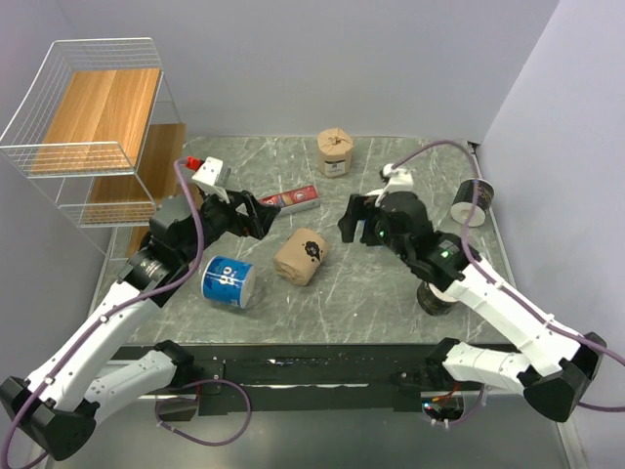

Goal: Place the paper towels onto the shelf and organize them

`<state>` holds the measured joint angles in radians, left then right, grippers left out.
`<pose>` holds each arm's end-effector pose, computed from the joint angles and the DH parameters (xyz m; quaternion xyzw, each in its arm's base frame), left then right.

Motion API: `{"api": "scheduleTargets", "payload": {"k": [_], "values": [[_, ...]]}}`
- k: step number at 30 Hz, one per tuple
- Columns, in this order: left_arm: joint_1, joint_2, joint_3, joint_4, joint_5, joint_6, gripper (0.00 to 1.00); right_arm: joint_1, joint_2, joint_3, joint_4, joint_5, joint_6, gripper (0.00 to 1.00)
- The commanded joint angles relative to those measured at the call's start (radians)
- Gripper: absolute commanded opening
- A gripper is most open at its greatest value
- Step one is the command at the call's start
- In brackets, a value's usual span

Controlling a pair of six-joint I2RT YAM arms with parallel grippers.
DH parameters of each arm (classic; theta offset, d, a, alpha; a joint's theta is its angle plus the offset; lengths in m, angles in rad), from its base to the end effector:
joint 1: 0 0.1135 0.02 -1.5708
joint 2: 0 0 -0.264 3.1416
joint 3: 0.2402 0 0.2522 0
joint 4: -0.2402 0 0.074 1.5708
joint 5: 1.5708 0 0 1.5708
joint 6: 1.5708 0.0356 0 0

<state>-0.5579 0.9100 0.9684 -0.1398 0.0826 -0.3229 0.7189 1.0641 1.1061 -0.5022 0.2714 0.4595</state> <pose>0.1750 -0.1127 0.3872 0.1139 0.7263 -0.3161 0.5996 0.1802 0.1450 0.3665 -0.0382 0.8441 0.1947 0.4982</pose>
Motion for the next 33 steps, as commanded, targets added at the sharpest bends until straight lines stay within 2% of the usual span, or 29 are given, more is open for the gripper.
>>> {"api": "scheduleTargets", "payload": {"k": [1, 7, 14, 19, 23, 33], "values": [[-0.005, -0.057, -0.01, 0.068, 0.016, 0.025, 0.96, 0.088, 0.054, -0.077, 0.146, 0.038, -0.05, 0.9], [-0.004, -0.161, -0.063, 0.123, -0.024, 0.036, 0.97, 0.224, 0.158, -0.176, 0.417, 0.093, -0.29, 0.88], [-0.005, -0.243, -0.105, 0.172, -0.08, 0.042, 0.96, 0.35, 0.336, -0.17, 0.596, 0.204, -0.55, 0.91], [-0.005, -0.238, -0.102, 0.164, -0.08, 0.042, 0.97, 0.373, 0.459, -0.074, 0.556, 0.236, -0.573, 0.92], [-0.004, -0.238, -0.1, 0.167, -0.08, 0.044, 0.96, 0.387, 0.504, -0.089, 0.636, 0.242, -0.639, 0.92], [-0.004, -0.237, -0.102, 0.166, -0.08, 0.045, 0.96, 0.433, 0.56, -0.12, 0.688, 0.29, -0.729, 0.92]]}}
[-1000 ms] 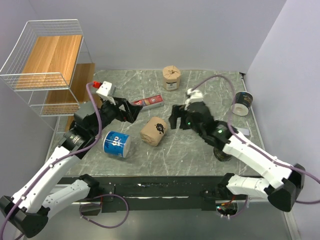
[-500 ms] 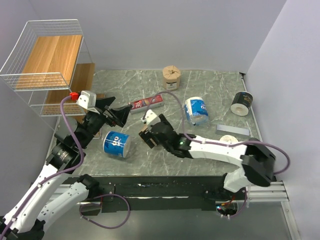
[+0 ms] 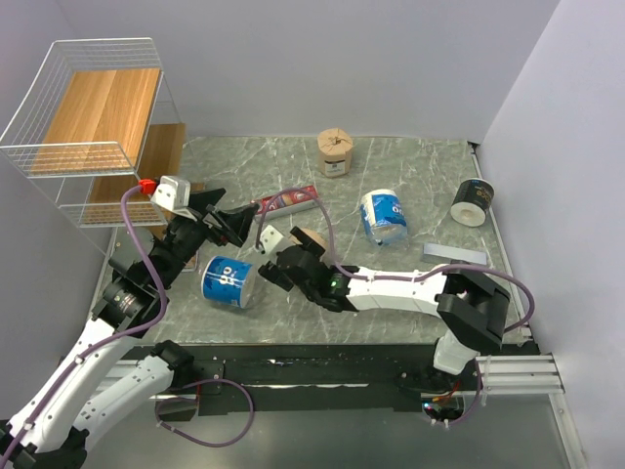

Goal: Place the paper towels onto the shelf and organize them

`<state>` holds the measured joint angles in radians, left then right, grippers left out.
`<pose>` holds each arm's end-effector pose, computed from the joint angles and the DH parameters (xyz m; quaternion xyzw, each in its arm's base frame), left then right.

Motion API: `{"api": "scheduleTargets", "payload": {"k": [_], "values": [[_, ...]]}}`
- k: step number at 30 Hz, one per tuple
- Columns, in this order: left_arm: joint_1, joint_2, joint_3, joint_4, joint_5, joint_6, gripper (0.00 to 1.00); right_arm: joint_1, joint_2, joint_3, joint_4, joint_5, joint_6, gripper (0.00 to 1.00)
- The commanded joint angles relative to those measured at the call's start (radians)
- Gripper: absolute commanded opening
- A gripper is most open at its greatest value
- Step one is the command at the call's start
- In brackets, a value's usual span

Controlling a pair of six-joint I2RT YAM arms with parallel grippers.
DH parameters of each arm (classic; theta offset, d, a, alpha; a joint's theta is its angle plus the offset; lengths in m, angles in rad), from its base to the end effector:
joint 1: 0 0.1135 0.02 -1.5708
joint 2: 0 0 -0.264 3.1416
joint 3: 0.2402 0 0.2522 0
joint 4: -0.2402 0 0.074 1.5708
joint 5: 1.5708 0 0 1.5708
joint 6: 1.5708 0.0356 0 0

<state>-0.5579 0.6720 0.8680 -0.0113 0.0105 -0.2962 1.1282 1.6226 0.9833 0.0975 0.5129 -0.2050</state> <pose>0.1268 -0.0796 0.4045 0.0874 0.6329 -0.3217 0.6988 0.1683 0.3142 0.2250 -0.4226 0.7390 0.0143 0.5245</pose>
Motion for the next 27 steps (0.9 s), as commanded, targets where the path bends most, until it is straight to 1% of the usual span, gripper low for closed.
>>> {"api": "scheduleTargets", "payload": {"k": [1, 5, 9, 15, 20, 25, 27], "values": [[-0.004, 0.001, -0.001, 0.037, -0.007, 0.019, 0.97, 0.025, 0.008, -0.006, 0.093, 0.05, -0.069, 0.92], [-0.004, 0.0, -0.003, 0.039, -0.006, 0.019, 0.96, 0.027, 0.054, -0.015, 0.132, 0.137, -0.12, 0.92], [-0.005, 0.006, -0.001, 0.04, -0.007, 0.017, 0.97, 0.027, 0.105, -0.017, 0.154, 0.167, -0.165, 0.91], [-0.005, 0.011, 0.002, 0.037, -0.006, 0.019, 0.96, 0.035, 0.138, -0.026, 0.179, 0.153, -0.188, 0.91], [-0.004, 0.009, 0.0, 0.037, -0.007, 0.017, 0.97, 0.036, 0.177, -0.029, 0.228, 0.234, -0.238, 0.91], [-0.004, 0.012, -0.001, 0.04, -0.007, 0.015, 0.96, 0.036, 0.221, -0.031, 0.301, 0.308, -0.31, 0.89], [-0.005, 0.015, 0.002, 0.039, -0.007, 0.017, 0.96, 0.033, 0.227, -0.034, 0.312, 0.326, -0.313, 0.86]]}}
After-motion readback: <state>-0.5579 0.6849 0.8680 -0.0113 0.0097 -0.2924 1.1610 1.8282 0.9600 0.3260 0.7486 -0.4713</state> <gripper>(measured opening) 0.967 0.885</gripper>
